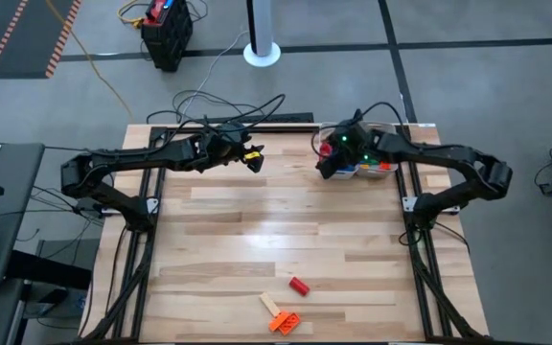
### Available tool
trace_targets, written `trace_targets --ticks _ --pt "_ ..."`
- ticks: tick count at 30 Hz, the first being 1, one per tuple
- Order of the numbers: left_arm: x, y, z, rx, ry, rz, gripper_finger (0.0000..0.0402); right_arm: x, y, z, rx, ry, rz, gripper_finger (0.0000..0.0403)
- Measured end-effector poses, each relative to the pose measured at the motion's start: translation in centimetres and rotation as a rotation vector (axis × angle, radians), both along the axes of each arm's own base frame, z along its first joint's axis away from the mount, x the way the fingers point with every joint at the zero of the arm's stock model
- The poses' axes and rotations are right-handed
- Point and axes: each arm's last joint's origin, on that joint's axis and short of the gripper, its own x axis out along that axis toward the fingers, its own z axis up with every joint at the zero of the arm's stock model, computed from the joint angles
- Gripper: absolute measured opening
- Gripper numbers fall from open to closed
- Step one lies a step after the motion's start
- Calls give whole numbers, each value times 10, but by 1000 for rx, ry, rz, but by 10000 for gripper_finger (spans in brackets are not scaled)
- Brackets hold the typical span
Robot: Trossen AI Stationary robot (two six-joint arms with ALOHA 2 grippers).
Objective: Sort blocks by size
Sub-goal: Put the large red cylindrical wooden block into the white bin
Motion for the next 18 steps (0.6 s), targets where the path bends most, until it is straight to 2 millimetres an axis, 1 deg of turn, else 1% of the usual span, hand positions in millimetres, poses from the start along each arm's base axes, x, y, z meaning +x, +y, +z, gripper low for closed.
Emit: trace_targets --ticks 5,9,12,15,16,18 --pt "0 0 0 0 0 0 240 4 9 2 5 -7 29 175" --pt "0 0 0 0 0 -1 240 11 24 8 -57 -42 128 175" --pt "0 0 0 0 0 -1 240 14 39 14 -98 -63 215 175" --pt "0 0 0 -1 1 -1 240 8 61 19 -103 -33 309 175" --pt "0 0 0 -1 2 -1 240 6 69 21 -109 -23 353 175" --pt "0 0 0 -1 3 -1 240 1 86 25 -130 -14 495 175"
